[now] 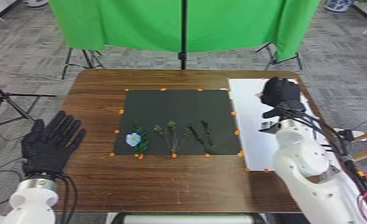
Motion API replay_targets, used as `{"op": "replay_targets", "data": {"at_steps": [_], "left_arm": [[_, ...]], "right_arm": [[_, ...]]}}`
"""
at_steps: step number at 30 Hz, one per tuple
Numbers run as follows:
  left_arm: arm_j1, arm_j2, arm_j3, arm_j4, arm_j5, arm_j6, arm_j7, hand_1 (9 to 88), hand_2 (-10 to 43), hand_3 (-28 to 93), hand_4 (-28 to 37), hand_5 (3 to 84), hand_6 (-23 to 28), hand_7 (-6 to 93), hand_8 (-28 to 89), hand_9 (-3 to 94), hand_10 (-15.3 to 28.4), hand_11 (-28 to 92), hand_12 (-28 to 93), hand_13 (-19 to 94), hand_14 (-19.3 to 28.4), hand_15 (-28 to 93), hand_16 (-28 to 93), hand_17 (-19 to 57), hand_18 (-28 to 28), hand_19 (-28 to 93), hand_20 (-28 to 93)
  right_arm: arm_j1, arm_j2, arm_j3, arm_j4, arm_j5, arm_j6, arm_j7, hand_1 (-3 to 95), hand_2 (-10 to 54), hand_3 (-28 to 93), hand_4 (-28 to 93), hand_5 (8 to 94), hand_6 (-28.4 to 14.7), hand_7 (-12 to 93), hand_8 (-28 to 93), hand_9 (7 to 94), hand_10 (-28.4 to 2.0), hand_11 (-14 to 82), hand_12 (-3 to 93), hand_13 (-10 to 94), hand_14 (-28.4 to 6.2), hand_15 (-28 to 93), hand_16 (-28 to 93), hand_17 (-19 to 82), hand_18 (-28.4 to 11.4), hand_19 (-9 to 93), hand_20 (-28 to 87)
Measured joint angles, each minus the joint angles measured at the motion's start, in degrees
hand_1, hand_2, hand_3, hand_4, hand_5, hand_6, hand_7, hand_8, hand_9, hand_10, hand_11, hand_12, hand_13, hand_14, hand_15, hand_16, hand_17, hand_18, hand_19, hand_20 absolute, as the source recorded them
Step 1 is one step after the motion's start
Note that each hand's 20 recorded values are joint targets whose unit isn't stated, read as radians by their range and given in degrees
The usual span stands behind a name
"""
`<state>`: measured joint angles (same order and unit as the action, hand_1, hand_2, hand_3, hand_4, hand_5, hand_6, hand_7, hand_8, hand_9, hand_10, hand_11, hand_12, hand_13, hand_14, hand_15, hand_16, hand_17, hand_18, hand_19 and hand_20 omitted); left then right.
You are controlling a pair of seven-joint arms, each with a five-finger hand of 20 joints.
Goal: Arrange flowers
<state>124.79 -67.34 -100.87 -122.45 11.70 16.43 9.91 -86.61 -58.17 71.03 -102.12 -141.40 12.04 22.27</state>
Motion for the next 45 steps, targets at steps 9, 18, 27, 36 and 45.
{"op": "replay_targets", "data": {"at_steps": [9,18,27,36,45], "left_arm": [[-0.36,0.85,1.16,0.0,-0.12,0.14,0.87,27.3,12.5,76,-28.3,46.0,9.7,19.1,-11,37.8,16.1,25,10,28,17.0,46,-8,-6.8,16.2,40,14],[-2.11,2.7,3.03,0.66,-0.23,0.17,1.1,27.3,12.4,76,-28.3,46.0,9.6,19.2,-12,37.9,16.2,25,10,28,16.9,46,-8,-6.7,16.2,40,14],[-3.38,4.02,3.57,1.24,-0.61,-0.32,2.0,27.2,12.5,76,-28.3,45.9,9.4,19.2,-12,38.0,16.2,25,10,28,17.0,46,-8,-6.8,16.2,40,14],[-3.87,4.12,3.87,1.54,-0.5,-2.3,1.45,27.2,12.5,75,-28.3,46.1,9.5,19.0,-12,38.1,16.2,25,10,28,16.9,46,-8,-6.8,16.2,40,14],[-4.28,4.12,3.98,1.75,-0.5,-2.34,1.33,27.3,12.6,75,-28.3,46.1,9.4,19.1,-12,38.1,16.2,25,10,28,17.0,46,-8,-6.8,16.2,40,14]], "right_arm": [[19.07,-10.51,-14.21,16.51,-3.12,-6.16,-22.25,63.8,-9.5,72,-28,74.4,0.8,46,3,85.7,-8.7,13.2,44.5,64,-6.5,47,44,31,-20.7,82,43],[25.6,-25.47,-15.61,21.26,-20.57,-22.83,-28.81,63.6,-9.5,72,-28,73.9,1.1,46,4,85.5,-8.6,13.2,44.6,64,-6.5,49,45,31,-21.3,85,47],[22.69,-34.97,-14.91,26.84,-26.93,-24.66,-30.95,63.6,-9.5,72,-28,73.4,0.9,46,4,85.0,-8.5,13.4,44.7,64,-6.7,49,45,31,-21.5,85,48],[19.43,-38.98,-14.55,28.82,-26.76,-23.7,-29.12,63.6,-9.5,72,-28,73.0,0.7,47,4,84.7,-8.6,13.6,44.5,63,-7.2,50,45,31,-21.8,85,48],[19.48,-39.08,-15.07,29.57,-26.71,-23.25,-25.34,62.8,-9.5,73,-28,72.2,0.1,43,2,83.3,-8.8,12.6,43.2,62,-8.0,51,44,31,-22.5,85,49]]}}
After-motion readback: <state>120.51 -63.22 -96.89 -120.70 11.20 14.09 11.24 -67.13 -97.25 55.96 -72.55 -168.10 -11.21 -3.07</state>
